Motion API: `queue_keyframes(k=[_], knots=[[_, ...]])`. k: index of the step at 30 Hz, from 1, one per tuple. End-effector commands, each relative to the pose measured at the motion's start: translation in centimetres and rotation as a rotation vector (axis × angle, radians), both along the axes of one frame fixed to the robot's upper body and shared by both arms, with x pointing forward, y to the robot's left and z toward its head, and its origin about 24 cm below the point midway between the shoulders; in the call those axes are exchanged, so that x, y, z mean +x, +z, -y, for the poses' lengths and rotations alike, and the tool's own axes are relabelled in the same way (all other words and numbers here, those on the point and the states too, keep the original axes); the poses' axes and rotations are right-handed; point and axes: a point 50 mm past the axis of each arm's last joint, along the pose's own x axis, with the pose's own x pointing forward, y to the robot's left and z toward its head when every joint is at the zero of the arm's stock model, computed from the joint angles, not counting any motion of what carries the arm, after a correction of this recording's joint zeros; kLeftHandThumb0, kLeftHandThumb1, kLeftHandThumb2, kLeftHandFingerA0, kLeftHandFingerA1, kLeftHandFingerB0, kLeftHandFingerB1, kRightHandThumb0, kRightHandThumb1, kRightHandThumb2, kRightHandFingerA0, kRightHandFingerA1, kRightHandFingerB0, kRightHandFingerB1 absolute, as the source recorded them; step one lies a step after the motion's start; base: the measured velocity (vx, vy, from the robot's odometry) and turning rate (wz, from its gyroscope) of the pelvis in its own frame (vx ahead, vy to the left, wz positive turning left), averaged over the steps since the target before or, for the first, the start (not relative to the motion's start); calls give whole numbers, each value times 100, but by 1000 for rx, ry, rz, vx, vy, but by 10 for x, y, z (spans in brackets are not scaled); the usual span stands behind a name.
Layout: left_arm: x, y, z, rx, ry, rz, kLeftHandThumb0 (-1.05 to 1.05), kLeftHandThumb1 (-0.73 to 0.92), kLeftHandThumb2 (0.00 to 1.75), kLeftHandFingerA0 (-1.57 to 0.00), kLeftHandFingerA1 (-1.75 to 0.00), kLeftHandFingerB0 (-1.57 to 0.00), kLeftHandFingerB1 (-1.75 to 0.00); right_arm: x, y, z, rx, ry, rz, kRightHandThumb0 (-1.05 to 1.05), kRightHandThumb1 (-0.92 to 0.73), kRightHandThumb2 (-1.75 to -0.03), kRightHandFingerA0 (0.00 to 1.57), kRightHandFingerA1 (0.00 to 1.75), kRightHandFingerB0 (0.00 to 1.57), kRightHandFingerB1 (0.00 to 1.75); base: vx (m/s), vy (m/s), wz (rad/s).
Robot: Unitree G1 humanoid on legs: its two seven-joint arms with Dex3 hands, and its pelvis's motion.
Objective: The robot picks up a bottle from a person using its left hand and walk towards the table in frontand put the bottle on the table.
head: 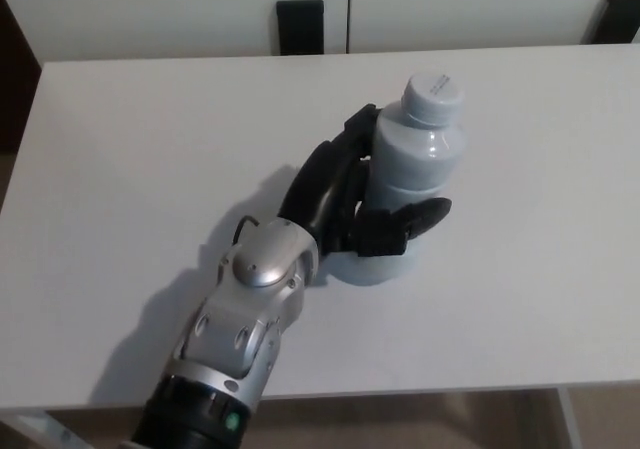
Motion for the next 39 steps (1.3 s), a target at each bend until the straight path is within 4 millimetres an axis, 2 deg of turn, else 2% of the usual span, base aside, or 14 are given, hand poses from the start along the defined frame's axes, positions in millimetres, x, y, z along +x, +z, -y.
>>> queue_keyframes(k=[1,2,6,19,25,26,28,29,32,33,35,37,38,39], knots=[[-1,11,-7,25,-108,101,-67,35,70,0,-4,0,-19,-2,1,2,-1,-16,2,-30,-78,-63,58,43,45,38,0,0,0],[-1,11,-9,55,-138,114,-78,43,58,0,0,0,-11,-1,1,2,-2,-14,2,-30,-78,-63,59,44,47,39,0,0,0],[0,8,-15,130,-168,124,-83,48,56,0,0,0,0,-2,1,3,0,2,9,-30,-77,-63,59,45,50,40,0,0,0],[-1,3,-27,137,-220,89,-90,50,57,0,0,0,-2,3,2,2,11,10,21,-32,-74,-62,61,45,54,40,0,0,0],[-5,11,-38,144,-251,107,-88,48,57,0,0,0,-1,2,4,5,8,-5,20,-33,-74,-62,59,44,53,40,0,0,0],[-6,16,-51,137,-242,119,-89,48,58,0,0,0,0,3,5,7,13,-13,29,-31,-73,-62,60,45,54,40,0,0,0],[-7,20,-61,132,-235,134,-90,48,59,0,0,0,0,3,5,8,15,-22,34,-31,-73,-62,61,45,53,40,0,0,0],[-10,25,-76,127,-215,148,-91,47,59,0,0,0,0,2,6,10,8,-12,24,-32,-73,-62,62,46,53,40,0,0,0],[-16,31,-94,113,-198,165,-89,47,58,0,0,0,0,2,6,11,6,-6,17,-32,-74,-62,60,46,53,40,0,0,0],[-24,37,-109,90,-178,177,-90,49,58,0,0,0,0,4,7,11,-1,8,11,-31,-74,-62,59,44,52,40,0,0,0],[-36,42,-123,60,-163,177,-89,48,58,0,0,0,-2,4,6,11,-3,12,6,-31,-74,-62,60,45,52,40,0,0,0],[-60,43,-144,-9,-162,173,-91,45,67,0,-2,0,-6,2,6,12,-8,32,-10,-32,-75,-62,60,45,51,40,0,0,0],[-72,42,-152,-32,-163,168,-77,41,86,0,0,0,-14,1,6,12,-6,28,-10,-32,-75,-63,60,45,51,40,0,0,0],[-77,42,-154,-37,-161,167,-77,41,86,0,0,0,-14,1,6,13,-7,27,-8,-32,-75,-63,60,45,51,40,0,0,0]])
